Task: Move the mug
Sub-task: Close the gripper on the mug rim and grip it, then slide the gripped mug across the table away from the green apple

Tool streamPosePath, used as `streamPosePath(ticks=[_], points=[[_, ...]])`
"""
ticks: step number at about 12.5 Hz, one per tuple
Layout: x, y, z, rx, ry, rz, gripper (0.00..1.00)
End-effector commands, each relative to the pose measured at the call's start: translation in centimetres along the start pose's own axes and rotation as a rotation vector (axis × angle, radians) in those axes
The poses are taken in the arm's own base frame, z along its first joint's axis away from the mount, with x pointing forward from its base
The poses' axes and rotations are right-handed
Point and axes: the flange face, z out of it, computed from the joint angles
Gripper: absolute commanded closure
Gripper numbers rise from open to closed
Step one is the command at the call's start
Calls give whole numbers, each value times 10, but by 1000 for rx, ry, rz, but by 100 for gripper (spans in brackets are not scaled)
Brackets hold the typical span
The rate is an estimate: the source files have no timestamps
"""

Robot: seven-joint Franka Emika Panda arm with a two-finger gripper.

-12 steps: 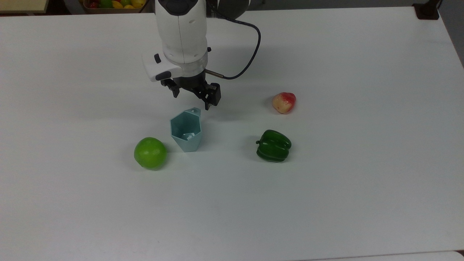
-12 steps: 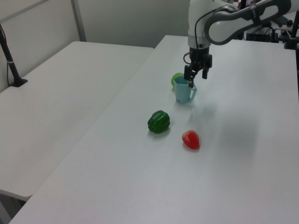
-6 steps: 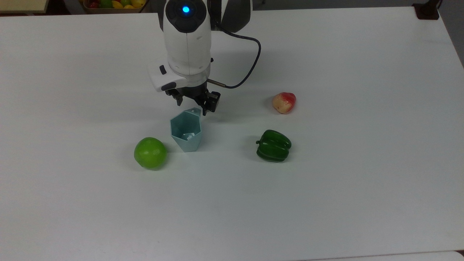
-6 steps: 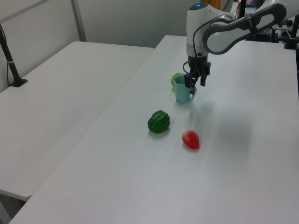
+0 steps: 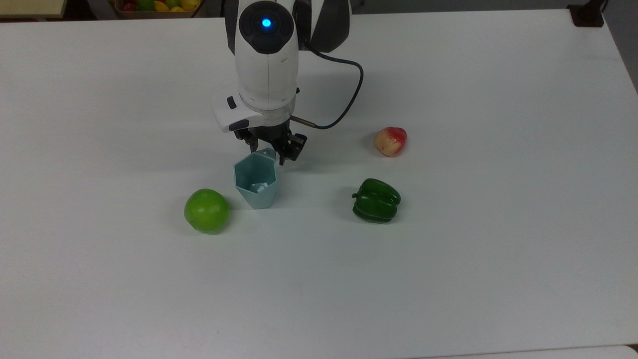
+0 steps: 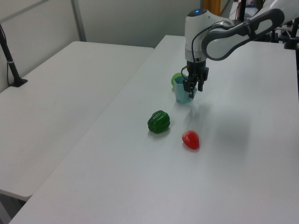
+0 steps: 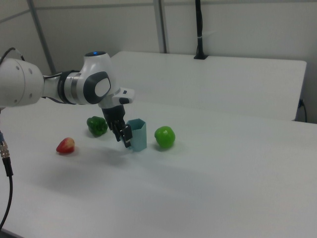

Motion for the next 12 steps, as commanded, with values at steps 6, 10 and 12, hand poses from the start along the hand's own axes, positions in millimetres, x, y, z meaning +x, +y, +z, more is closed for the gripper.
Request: streamPosePath(ticks=[6,10,12], points=[[1,-2,-2,0,53,29,69],[0,-2,-3,0,51,29,86],[0,-1,-6,0,56,27,87]])
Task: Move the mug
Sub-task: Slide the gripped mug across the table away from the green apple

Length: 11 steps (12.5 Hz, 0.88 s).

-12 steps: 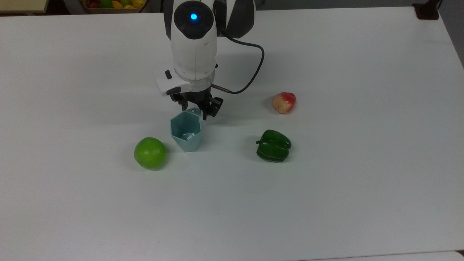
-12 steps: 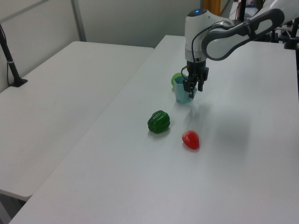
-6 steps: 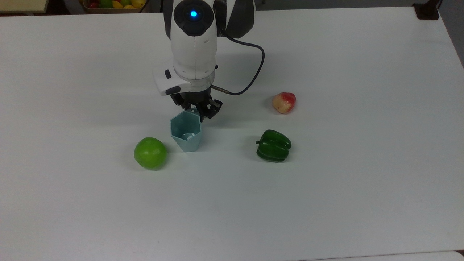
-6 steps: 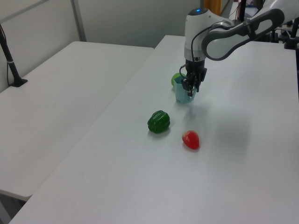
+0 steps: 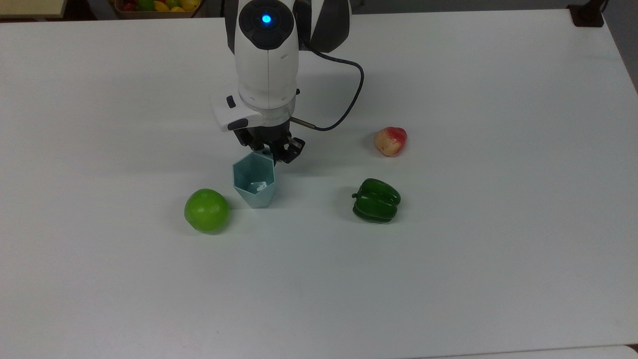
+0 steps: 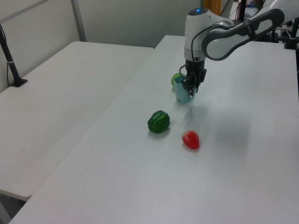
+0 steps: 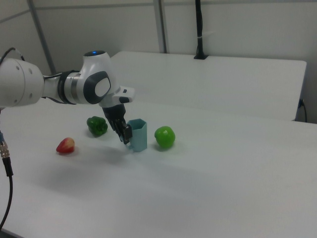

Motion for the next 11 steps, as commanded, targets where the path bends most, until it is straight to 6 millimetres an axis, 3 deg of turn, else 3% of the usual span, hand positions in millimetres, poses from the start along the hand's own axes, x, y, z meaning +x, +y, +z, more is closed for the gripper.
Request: streamPosePath(ticks=[1,5,11], points=[[-2,3,-11,-11,32,5,87],[-20,23,-39,-37,-10,-72,88],[-74,78,-74,-26,-24,-141,88]])
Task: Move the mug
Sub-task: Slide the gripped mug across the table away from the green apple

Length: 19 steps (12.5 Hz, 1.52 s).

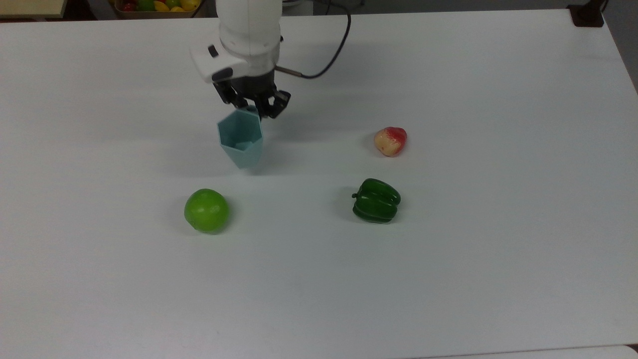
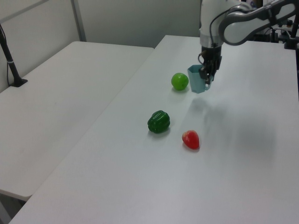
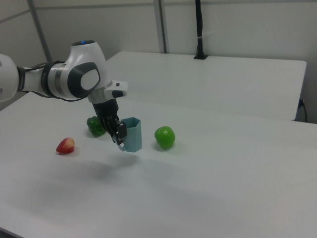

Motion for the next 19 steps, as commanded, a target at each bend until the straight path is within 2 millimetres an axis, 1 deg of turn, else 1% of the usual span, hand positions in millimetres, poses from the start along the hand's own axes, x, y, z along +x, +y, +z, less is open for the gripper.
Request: streamPosePath(ticks=[1,2,4,5,6,9,12,14,16,17,18,19], points=[[-41,28,-20,1,-3,-47,88],[-48,34,-19,0,-10,-52,88],[-63,38,-9,-5,-34,-72,88],[-70,39,2,-10,-54,-80,88],[-75,39,6,-11,-62,-82,88],[-82,43,20,-24,-91,-85,88],[-85,59,32,-31,-114,-96,88],[-90,62,41,-36,-134,-109,88],[-92,68,46,-37,-142,-100,86],[-92,68,46,-37,-143,-100,81],[-92,69,47,-38,-146,-98,70],[-93,68,47,-39,-150,-96,48]])
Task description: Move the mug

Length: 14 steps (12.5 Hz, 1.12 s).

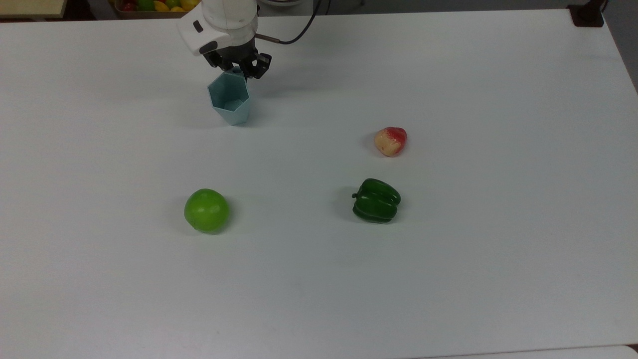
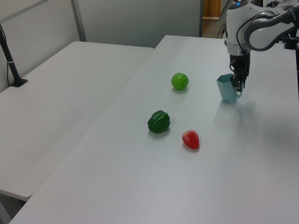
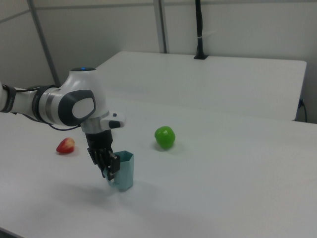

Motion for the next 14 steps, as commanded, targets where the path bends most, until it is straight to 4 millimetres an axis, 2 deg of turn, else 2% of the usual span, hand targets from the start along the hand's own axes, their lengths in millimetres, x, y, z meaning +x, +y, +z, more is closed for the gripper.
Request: streamPosePath(ticks=[1,3,5,6,8,11,14], points=[[-12,5,3,-10,-5,-11,20],[-12,5,2,-12,-6,-5,0],[-13,6,-2,-14,-17,-2,0],[-11,7,-15,-14,0,-3,0],[-7,12,-53,-10,35,-4,0],[10,43,-135,18,65,11,0],[10,75,-175,69,79,17,0]])
